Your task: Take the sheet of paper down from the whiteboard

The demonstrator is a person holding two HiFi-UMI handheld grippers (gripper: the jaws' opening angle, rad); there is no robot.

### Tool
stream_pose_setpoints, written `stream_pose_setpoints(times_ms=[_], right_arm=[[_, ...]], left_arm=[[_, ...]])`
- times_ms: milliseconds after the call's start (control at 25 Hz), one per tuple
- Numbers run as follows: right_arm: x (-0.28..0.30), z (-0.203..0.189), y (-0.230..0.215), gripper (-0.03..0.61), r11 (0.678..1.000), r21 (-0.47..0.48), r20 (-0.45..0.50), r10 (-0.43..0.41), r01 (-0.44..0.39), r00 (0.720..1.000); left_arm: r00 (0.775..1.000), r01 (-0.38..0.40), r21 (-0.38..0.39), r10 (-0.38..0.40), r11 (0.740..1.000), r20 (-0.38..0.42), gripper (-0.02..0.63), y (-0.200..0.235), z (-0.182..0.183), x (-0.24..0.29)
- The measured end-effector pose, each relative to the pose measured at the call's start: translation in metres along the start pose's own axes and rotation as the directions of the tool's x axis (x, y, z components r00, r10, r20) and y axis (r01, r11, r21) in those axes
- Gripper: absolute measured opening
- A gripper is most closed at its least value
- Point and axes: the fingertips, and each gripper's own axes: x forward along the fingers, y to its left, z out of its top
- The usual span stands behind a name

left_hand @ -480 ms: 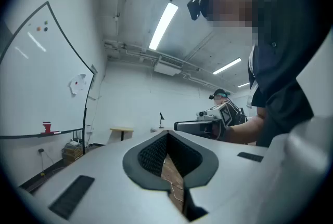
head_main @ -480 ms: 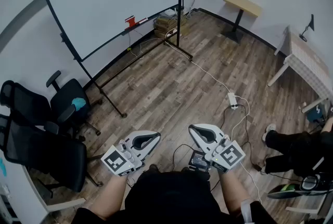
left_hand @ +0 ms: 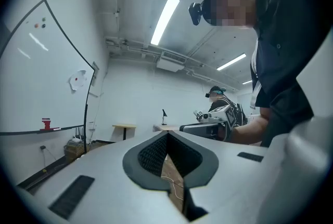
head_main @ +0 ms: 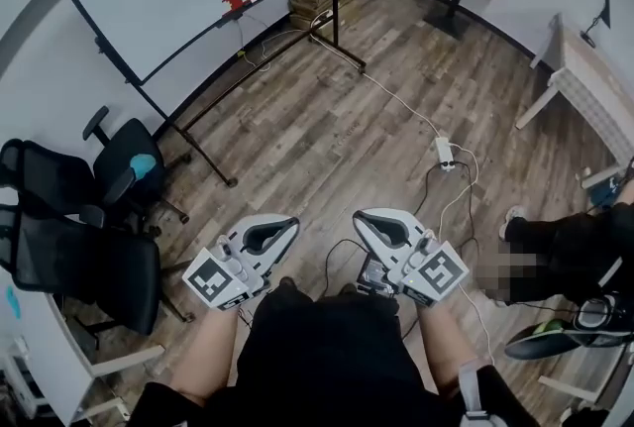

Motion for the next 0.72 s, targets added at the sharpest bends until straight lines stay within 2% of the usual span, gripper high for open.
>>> stream_pose_setpoints(times_ms=[200, 360, 600, 720], right_arm=[[-0.011, -0.011, -0.015, 0.02, 0.999, 0.044, 0.013, 0.011, -0.011, 1.0], [-0.011, -0.018, -0.027, 0.02, 0.997, 0.076, 0.024, -0.001, -0.001, 1.0], [0.018, -0.036, -0.053, 0.02, 0.994, 0.097, -0.065, -0.047, 0.053, 0.997], [0.046, -0.035, -0.068, 0.02, 0.993, 0.094, -0.074, -0.064, 0.071, 0.995]], left_arm=[[0.999, -0.03, -0.012, 0.03, 0.999, -0.03, 0.009, -0.005, -0.012, 0.009], [0.998, -0.02, -0.031, 0.018, 0.999, -0.058, 0.009, -0.001, -0.022, 0.018], [0.999, -0.007, -0.063, 0.005, 0.998, -0.035, 0.009, 0.046, -0.022, 0.029], [1.0, 0.007, -0.058, -0.008, 0.998, -0.017, 0.009, 0.081, -0.026, 0.036]])
